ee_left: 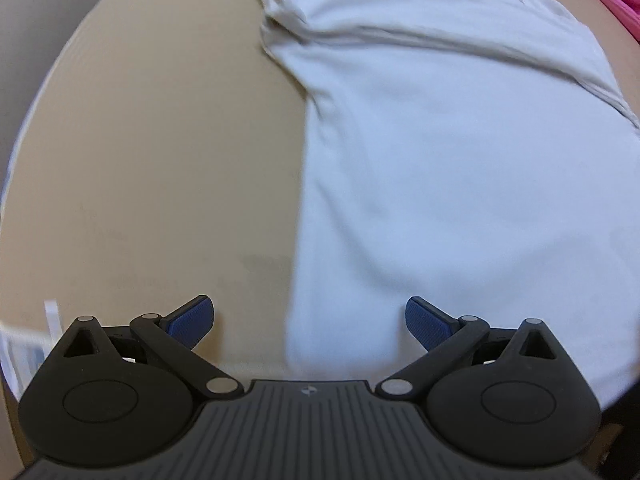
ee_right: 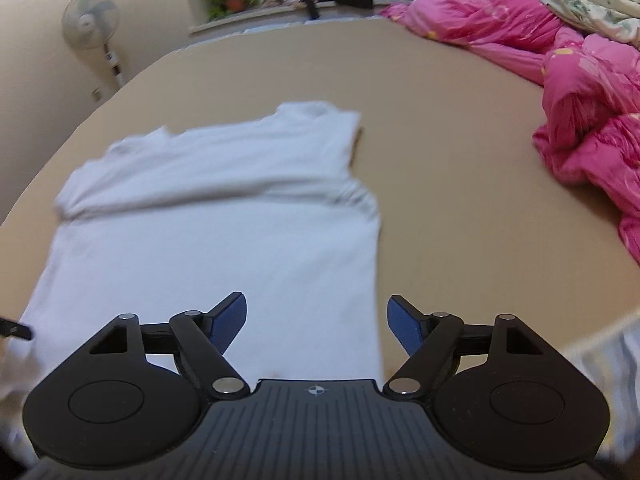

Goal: Fold small clothes
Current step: 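Grasp the white shirt hem with the left gripper while the right gripper grasps it too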

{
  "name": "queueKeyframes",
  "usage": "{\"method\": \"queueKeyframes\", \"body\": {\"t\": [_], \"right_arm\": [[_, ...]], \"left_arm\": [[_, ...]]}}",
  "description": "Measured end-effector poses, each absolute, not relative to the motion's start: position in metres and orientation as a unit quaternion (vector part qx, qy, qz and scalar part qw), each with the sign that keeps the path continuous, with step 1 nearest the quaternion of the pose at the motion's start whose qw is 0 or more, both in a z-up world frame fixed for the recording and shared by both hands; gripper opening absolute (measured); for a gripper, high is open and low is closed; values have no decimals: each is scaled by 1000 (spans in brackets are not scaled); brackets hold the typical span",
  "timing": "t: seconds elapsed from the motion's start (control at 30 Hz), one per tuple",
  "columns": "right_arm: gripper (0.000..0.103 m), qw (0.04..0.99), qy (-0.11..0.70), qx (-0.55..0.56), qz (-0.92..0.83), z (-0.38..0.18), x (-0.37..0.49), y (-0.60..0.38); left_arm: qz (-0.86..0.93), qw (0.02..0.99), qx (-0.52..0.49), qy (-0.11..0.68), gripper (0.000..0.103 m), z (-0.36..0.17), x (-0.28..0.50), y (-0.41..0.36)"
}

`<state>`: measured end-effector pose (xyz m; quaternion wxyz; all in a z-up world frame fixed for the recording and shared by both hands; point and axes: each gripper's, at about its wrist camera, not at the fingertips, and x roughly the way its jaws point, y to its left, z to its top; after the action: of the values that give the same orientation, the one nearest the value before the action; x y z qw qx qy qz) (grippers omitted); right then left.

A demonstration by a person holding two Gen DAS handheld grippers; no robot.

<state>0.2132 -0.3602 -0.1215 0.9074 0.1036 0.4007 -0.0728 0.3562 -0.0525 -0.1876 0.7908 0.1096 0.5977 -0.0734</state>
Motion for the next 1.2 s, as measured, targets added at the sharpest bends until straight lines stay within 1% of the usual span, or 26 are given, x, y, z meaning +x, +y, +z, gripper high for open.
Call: {"method": "queueKeyframes", "body": {"t": [0.1, 0.17, 0.2, 0.33, 0.6, 0.73, 0.83, 0.93, 1.03, 1.1, 1.2], "right_arm": [[82, 911, 395, 98, -63, -106, 180, -339], [86, 918, 382, 94, -57, -96, 162, -327], [86, 921, 375, 93, -53, -92, 155, -324], [88, 925, 366, 95, -50, -90, 133, -317], [88, 901, 398, 132, -108, -116, 154, -358], [89, 891, 414, 134, -129, -134, 177, -373], [89, 873, 452, 135, -124, -160, 189, -377], [89, 860, 480, 134, -110, -183, 184, -375], [90, 842, 507, 161, -91, -204, 168, -376], [91, 848, 499, 157, -81, -207, 153, -372], [92, 836, 507, 199, -73, -205, 143, -376]], "left_arm": [[-76, 794, 91, 596, 102, -175, 331, -54], [-74, 800, 87, 589, 102, -166, 316, -54], [-70, 805, 87, 583, 102, -162, 311, -54], [-49, 817, 84, 568, 102, -158, 297, -51], [-11, 813, 58, 579, 102, -183, 322, -55], [-18, 797, 87, 598, 103, -202, 329, -69], [-21, 805, 109, 583, 103, -204, 321, -74], [-47, 784, 124, 607, 103, -210, 314, -74], [-67, 780, 132, 609, 103, -214, 301, -69], [-67, 774, 116, 619, 103, -215, 298, -63], [-66, 768, 95, 630, 103, -217, 298, -56]]}}
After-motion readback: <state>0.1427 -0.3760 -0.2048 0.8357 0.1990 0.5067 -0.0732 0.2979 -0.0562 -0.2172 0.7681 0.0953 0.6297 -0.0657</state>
